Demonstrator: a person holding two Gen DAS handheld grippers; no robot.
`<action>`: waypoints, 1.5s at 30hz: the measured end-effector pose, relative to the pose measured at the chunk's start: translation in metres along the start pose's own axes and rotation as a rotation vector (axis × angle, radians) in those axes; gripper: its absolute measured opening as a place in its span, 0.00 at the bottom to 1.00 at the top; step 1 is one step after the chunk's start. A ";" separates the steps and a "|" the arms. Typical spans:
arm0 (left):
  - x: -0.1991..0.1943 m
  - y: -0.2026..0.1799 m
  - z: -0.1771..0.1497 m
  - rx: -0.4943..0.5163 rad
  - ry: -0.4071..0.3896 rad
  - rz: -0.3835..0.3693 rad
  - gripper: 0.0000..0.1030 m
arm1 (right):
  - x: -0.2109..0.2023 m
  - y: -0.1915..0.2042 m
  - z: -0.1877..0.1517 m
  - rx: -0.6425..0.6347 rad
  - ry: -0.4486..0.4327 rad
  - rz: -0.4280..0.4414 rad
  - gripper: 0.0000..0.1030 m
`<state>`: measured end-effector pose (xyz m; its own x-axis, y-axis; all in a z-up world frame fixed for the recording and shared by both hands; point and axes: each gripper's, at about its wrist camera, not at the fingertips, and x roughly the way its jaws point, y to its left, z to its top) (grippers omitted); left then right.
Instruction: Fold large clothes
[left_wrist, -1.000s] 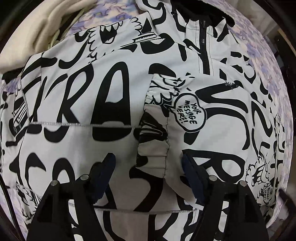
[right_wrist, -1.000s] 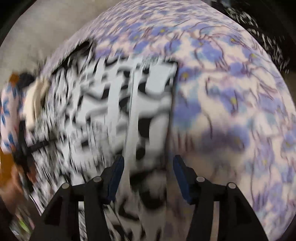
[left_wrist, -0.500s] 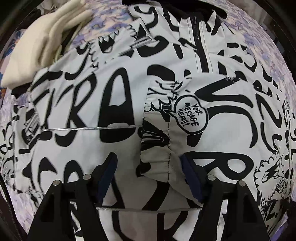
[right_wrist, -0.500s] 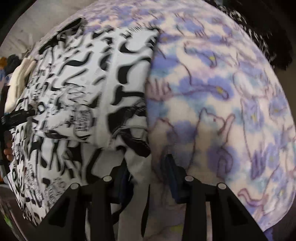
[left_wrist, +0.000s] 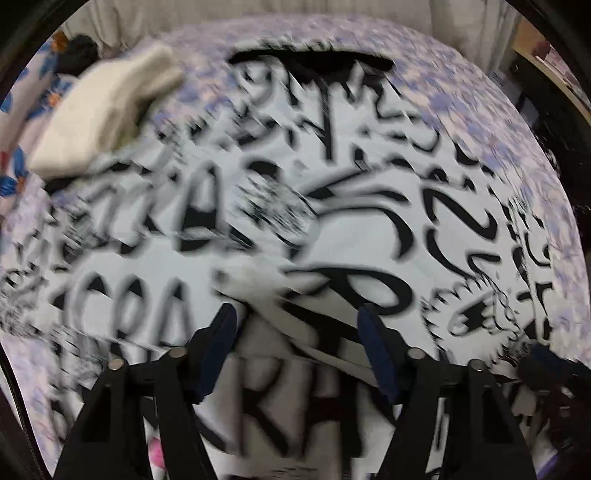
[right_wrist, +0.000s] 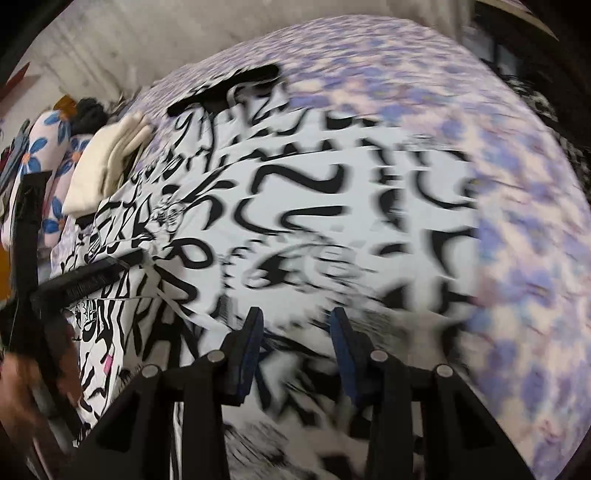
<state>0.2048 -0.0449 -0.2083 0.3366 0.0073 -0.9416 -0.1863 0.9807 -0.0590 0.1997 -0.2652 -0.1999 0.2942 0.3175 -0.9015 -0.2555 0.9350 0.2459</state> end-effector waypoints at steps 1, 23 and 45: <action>0.011 -0.009 0.000 -0.002 0.028 -0.017 0.58 | 0.012 0.005 0.003 0.000 0.020 0.016 0.36; 0.020 0.056 -0.010 -0.239 0.077 0.054 0.76 | -0.008 -0.092 -0.020 0.166 0.111 -0.118 0.03; -0.207 0.045 -0.009 -0.269 -0.060 0.086 0.76 | -0.130 -0.037 0.019 0.117 0.103 0.072 0.32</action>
<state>0.1185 -0.0043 -0.0190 0.3611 0.1076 -0.9263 -0.4522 0.8889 -0.0730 0.1884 -0.3385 -0.0849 0.1815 0.3722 -0.9102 -0.1618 0.9243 0.3457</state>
